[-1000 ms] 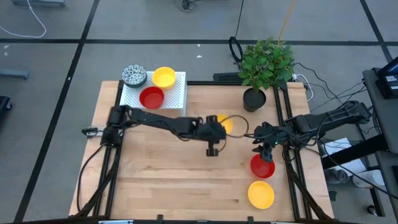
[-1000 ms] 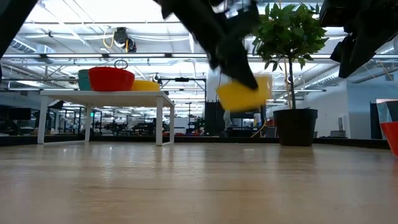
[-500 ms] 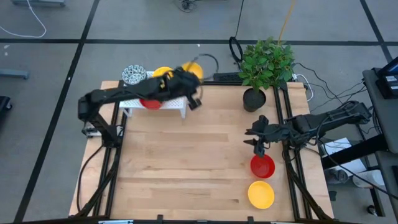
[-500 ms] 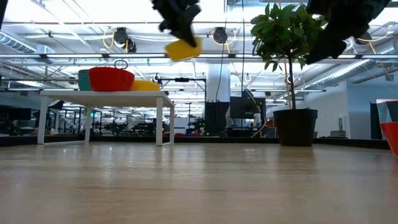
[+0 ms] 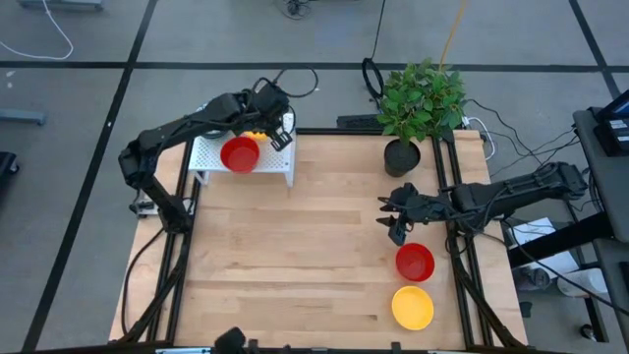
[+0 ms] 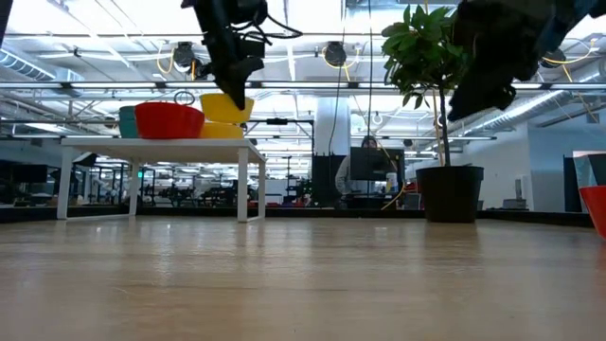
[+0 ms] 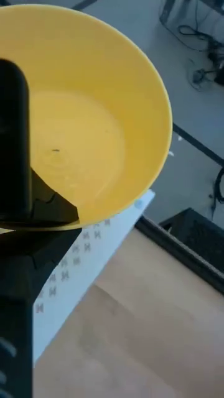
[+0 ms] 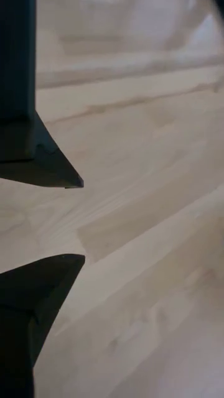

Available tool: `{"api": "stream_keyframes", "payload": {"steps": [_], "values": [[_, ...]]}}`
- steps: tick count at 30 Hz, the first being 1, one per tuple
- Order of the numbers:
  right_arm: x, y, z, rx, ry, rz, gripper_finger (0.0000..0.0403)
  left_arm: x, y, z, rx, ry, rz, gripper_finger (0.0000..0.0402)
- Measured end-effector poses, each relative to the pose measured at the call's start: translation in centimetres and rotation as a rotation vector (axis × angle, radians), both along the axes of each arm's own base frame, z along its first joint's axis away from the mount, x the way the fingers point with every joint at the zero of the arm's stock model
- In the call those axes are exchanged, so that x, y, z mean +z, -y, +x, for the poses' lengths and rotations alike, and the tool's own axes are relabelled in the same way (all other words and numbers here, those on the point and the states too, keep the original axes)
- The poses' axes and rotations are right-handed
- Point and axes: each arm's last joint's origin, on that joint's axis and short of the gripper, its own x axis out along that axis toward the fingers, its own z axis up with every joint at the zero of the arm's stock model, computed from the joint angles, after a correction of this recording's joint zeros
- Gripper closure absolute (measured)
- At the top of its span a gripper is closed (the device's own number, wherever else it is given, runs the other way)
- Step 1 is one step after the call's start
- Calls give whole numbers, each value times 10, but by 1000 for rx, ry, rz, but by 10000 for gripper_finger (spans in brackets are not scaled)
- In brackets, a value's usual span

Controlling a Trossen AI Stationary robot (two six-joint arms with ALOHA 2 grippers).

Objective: Pick & Place Mini bowls
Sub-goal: Stack the yellow bowl on top of the yellow bowl on the shelf

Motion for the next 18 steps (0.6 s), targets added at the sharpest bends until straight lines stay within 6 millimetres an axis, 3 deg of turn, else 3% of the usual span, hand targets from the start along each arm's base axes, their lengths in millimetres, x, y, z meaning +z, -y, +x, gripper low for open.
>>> {"api": "stream_keyframes", "payload": {"steps": [7,18], "values": [[-13,1,3,-37,34,43,232,-4,-12,-13,33,-18,-71,393],[-9,0,7,-40,109,64,232,-19,-21,-9,42,-80,-104,394]]}}
